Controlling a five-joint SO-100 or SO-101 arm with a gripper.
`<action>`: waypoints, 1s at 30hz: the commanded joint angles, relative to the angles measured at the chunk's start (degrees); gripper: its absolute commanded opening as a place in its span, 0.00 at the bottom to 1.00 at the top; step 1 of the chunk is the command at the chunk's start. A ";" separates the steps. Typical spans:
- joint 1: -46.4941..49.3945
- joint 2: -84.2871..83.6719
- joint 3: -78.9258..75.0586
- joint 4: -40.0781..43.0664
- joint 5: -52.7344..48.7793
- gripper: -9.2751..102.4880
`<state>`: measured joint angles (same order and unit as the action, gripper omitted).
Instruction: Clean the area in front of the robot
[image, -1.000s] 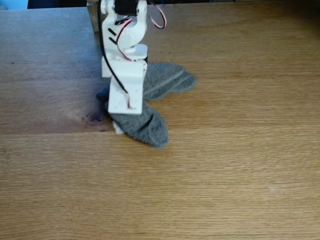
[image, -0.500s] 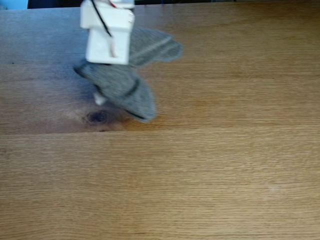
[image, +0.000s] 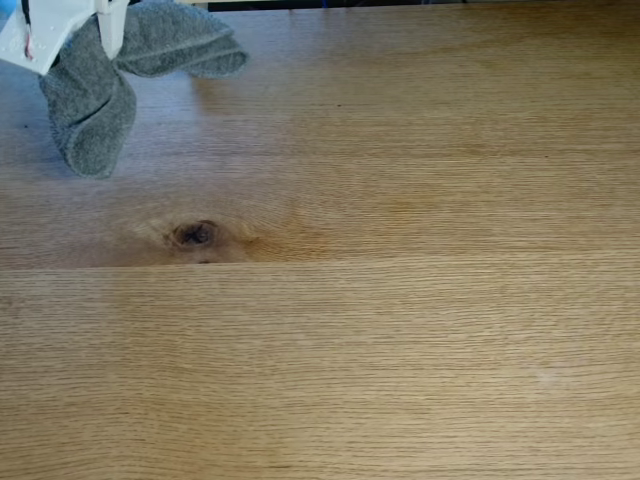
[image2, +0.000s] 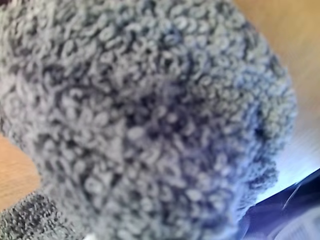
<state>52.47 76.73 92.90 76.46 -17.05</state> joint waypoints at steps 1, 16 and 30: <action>3.08 -1.93 -1.32 -2.90 -0.18 0.08; 2.55 2.99 30.67 -40.52 -13.62 0.25; -12.83 36.47 40.96 -43.07 -4.57 0.19</action>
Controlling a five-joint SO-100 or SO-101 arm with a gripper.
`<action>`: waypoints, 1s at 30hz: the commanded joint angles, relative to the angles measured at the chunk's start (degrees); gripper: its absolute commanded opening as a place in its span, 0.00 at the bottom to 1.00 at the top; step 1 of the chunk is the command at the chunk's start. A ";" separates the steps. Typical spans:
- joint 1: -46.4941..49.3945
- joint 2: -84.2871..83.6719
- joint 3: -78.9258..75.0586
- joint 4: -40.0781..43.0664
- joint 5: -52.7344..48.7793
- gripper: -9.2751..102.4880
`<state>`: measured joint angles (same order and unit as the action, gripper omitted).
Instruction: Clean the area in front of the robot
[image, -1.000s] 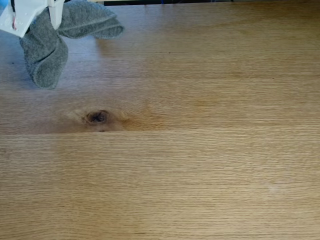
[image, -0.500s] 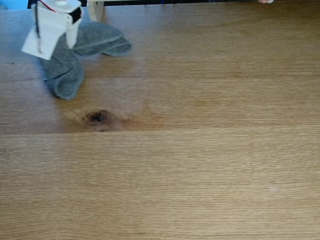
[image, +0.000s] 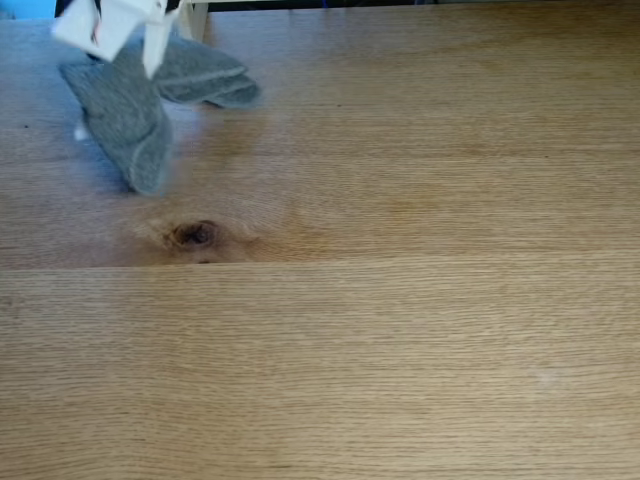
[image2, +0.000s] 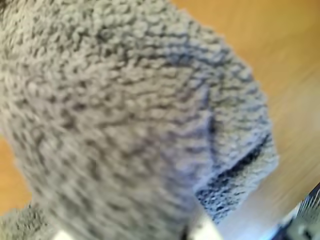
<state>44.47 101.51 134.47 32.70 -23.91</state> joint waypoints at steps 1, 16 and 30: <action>-6.77 13.54 -0.35 1.49 2.72 0.18; 14.41 4.92 0.09 1.93 -8.09 0.14; 9.58 -6.33 0.09 5.01 -4.04 0.63</action>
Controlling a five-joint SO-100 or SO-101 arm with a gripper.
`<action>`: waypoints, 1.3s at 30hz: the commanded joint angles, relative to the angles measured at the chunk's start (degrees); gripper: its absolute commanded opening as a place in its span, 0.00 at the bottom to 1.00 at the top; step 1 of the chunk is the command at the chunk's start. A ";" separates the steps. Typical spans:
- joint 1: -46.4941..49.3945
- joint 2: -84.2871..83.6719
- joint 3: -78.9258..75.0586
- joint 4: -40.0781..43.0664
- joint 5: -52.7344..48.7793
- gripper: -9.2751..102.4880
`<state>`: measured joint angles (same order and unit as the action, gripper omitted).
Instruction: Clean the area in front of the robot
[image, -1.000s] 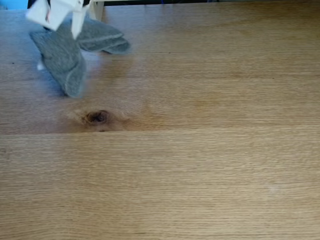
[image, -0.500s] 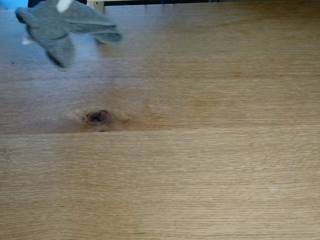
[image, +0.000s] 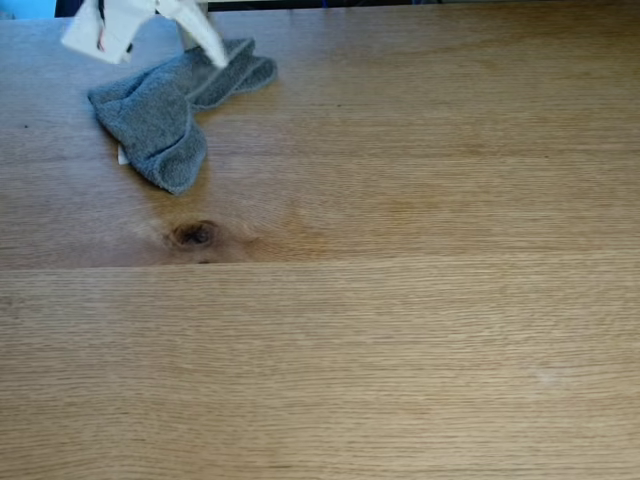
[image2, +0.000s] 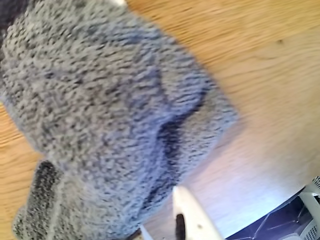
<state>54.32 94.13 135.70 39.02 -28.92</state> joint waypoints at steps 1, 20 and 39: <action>-0.26 2.02 -1.14 -2.55 1.76 0.62; -42.28 27.16 -1.14 10.02 28.48 0.08; -58.71 66.01 23.12 17.67 45.09 0.08</action>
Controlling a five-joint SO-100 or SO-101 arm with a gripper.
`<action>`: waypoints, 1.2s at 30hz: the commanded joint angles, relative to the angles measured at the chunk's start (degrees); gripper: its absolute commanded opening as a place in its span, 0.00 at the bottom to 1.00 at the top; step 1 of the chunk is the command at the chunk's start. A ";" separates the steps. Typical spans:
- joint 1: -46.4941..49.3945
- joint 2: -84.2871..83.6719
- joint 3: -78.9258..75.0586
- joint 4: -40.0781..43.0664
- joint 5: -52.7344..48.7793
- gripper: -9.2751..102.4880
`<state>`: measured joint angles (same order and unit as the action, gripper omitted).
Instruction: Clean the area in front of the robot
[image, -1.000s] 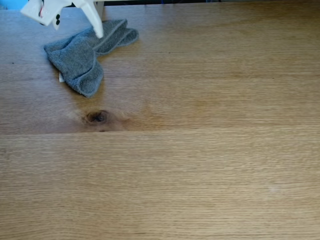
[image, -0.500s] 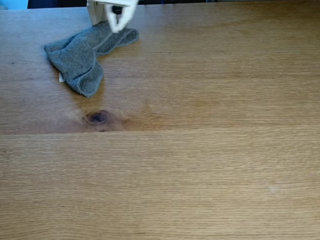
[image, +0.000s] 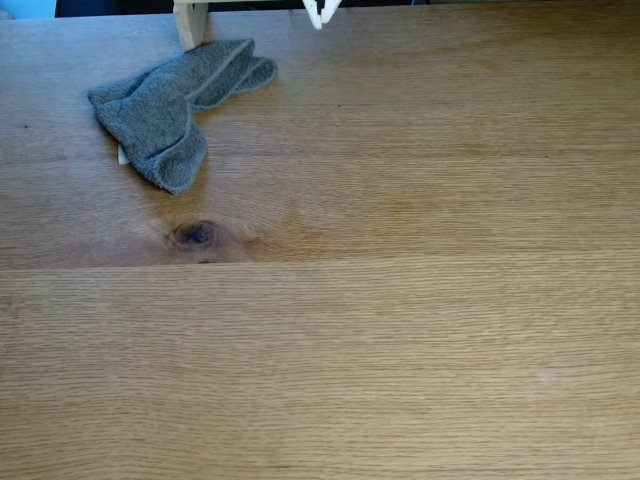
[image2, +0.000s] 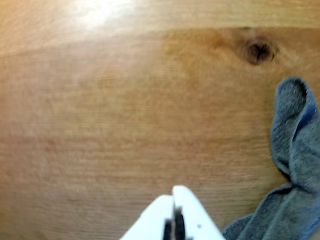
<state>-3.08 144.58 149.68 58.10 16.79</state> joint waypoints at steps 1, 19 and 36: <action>-1.67 20.04 13.62 -1.58 -1.05 0.08; -3.08 44.82 42.19 11.69 -9.58 0.08; -0.26 44.82 42.19 14.41 -10.02 0.14</action>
<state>-3.25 189.05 186.24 72.33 6.94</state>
